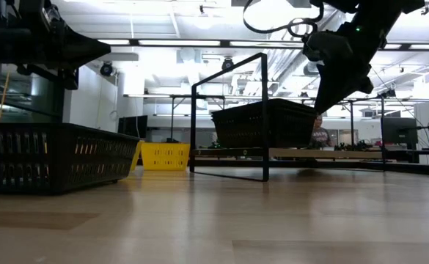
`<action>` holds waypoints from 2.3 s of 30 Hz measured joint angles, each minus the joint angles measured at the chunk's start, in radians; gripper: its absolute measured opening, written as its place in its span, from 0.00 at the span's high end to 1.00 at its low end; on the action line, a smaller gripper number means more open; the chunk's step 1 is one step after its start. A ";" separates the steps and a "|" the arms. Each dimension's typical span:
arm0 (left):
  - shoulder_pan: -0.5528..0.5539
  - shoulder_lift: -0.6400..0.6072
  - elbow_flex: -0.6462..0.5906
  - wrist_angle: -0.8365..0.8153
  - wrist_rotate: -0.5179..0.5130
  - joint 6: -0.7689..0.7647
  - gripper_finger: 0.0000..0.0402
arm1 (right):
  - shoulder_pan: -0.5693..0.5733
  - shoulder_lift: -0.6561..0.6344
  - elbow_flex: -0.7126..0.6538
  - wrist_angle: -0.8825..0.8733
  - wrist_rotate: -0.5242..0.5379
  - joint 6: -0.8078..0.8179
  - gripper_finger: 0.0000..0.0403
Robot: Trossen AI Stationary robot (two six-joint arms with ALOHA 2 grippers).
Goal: Stack baskets on shelf by color
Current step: Stack the black bin on top of the black bin on the shelf, then put the right yellow bin on the shelf
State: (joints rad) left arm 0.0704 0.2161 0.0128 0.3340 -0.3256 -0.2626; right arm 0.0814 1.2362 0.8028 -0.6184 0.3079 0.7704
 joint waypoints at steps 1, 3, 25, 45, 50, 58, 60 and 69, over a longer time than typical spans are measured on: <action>0.000 0.000 0.000 0.000 0.000 0.000 1.00 | 0.000 0.000 0.000 0.003 -0.005 0.000 1.00; 0.000 0.000 0.000 0.000 0.000 0.001 1.00 | 0.000 0.000 0.000 0.002 -0.011 0.006 1.00; 0.000 0.000 0.000 0.004 0.000 0.003 1.00 | 0.260 -0.192 0.000 -0.120 -0.298 0.174 1.00; 0.000 0.000 0.000 0.037 -0.003 0.011 1.00 | 0.687 0.033 0.000 0.162 -0.280 0.579 0.79; 0.000 0.000 0.000 0.037 -0.004 0.011 1.00 | 0.686 0.083 0.000 0.183 -0.330 0.567 0.65; 0.000 0.000 0.000 0.037 -0.011 0.011 1.00 | 0.685 0.153 0.054 0.192 -0.380 0.528 0.62; 0.000 0.000 0.000 0.038 -0.020 0.011 1.00 | 0.685 0.192 0.113 0.098 -0.389 0.482 0.63; 0.000 0.000 0.000 0.038 -0.030 0.031 1.00 | 0.707 0.397 0.386 -0.267 -0.318 0.346 0.65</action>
State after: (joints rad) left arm 0.0708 0.2157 0.0128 0.3717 -0.3561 -0.2321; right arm 0.7884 1.6334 1.1887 -0.8857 -0.0104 1.1164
